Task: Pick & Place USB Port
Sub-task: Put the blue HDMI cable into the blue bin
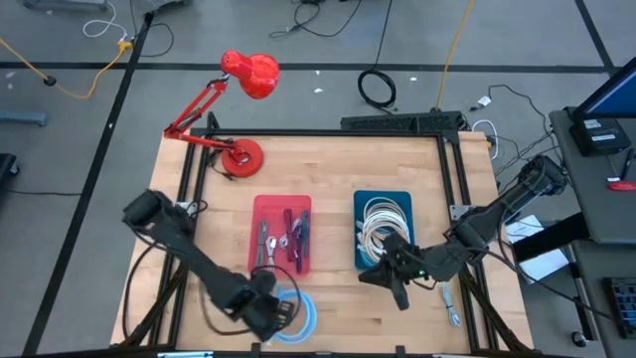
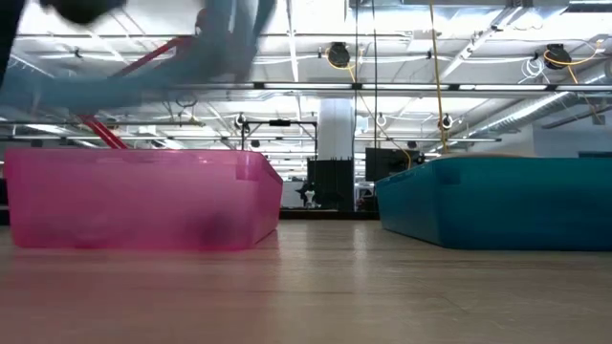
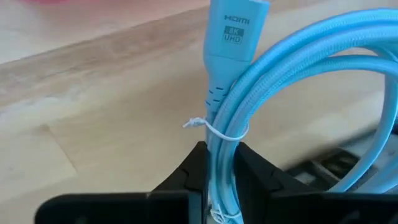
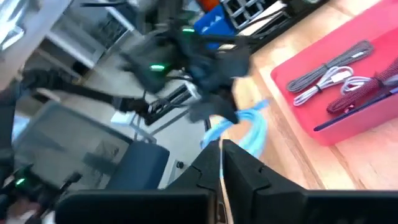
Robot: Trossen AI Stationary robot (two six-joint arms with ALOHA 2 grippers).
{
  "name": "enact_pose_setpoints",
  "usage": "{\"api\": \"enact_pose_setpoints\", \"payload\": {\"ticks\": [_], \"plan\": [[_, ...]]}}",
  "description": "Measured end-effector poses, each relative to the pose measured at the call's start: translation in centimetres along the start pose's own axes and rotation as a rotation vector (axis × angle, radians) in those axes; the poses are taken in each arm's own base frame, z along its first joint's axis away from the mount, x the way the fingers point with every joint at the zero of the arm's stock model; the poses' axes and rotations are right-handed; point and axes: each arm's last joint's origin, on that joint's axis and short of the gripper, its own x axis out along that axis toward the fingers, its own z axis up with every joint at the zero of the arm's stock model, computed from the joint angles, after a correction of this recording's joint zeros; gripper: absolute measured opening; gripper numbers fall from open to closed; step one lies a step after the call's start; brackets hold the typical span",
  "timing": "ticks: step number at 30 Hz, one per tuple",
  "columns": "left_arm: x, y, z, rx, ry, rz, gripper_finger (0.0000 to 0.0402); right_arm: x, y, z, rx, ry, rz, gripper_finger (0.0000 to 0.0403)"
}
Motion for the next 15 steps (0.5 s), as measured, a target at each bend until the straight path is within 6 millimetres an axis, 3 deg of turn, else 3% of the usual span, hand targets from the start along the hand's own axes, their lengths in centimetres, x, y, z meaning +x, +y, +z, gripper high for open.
{"api": "enact_pose_setpoints", "payload": {"ticks": [4, 7, 12, 15], "plan": [[-4.7, -0.4, -0.8, 0.006, -0.109, -0.095, 0.0048, 0.2, -0.4, 0.5, 0.105, -0.053, -0.039, 0.0052], [-7.7, -0.8, -0.4, 0.014, -0.194, -0.114, 0.0048, 0.5, -0.8, 1.0, 0.213, -0.074, -0.051, 0.0105], [-11.1, -2.2, 1.5, 0.079, -0.363, -0.149, 0.0048, 1.9, -1.8, 2.1, 0.362, -0.136, -0.06, 0.0212], [-12.9, -3.2, 3.3, 0.137, -0.451, -0.161, 0.0048, 2.7, -1.4, 3.1, 0.427, -0.212, 0.036, 0.0266]]}}
